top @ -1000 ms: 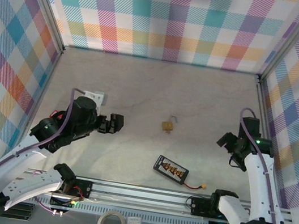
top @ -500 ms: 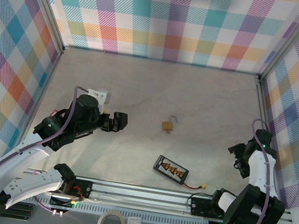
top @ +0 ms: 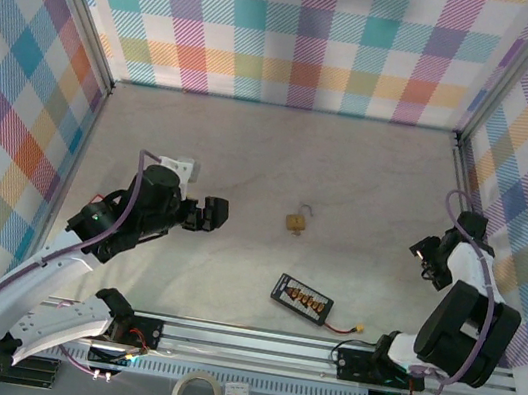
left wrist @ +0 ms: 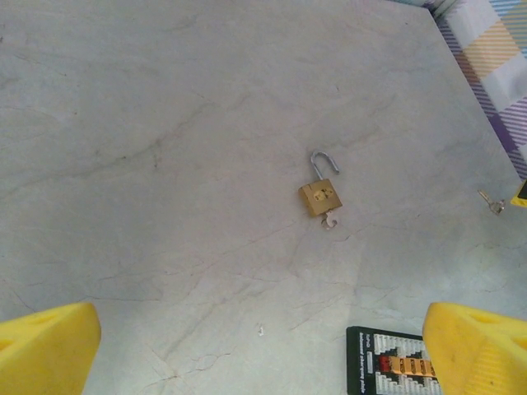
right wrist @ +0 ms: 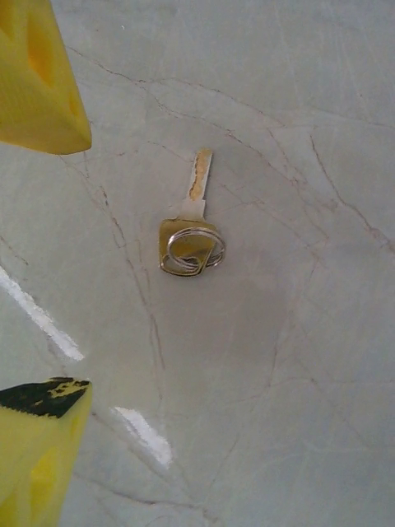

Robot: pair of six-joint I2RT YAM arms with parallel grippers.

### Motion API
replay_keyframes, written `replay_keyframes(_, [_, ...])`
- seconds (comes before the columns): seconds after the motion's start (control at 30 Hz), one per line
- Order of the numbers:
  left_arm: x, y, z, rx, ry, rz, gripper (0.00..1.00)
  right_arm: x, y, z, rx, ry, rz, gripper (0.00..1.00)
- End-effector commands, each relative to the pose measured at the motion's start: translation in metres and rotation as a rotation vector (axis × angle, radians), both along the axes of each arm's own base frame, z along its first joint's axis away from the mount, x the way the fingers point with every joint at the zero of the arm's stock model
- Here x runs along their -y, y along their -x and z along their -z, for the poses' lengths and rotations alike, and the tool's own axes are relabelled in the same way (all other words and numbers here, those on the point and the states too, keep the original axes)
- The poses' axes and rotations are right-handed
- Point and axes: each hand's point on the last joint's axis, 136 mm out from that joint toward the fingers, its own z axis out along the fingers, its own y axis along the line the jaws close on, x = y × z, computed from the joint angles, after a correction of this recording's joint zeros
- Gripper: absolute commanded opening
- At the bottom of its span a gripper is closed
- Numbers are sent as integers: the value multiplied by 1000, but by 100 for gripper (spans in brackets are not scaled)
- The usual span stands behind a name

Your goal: Unlock with the key

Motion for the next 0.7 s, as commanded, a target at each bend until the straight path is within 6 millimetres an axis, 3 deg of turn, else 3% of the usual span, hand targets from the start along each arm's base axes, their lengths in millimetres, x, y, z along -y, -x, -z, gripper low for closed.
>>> replay_keyframes(0.0, [1, -3, 1, 5, 2, 2, 100, 7, -16, -9, 38, 20, -45, 69])
replay_keyframes(0.1, [2, -4, 3, -2, -3, 4, 100, 9, -19, -5, 24, 19, -56, 63])
replay_keyframes(0.37, [3, -5, 6, -5, -9, 7, 100, 10, -19, 11, -8, 21, -69, 60])
replay_keyframes(0.67, [6, -5, 12, -16, 13, 6, 100, 9, -21, 13, 2, 21, -82, 60])
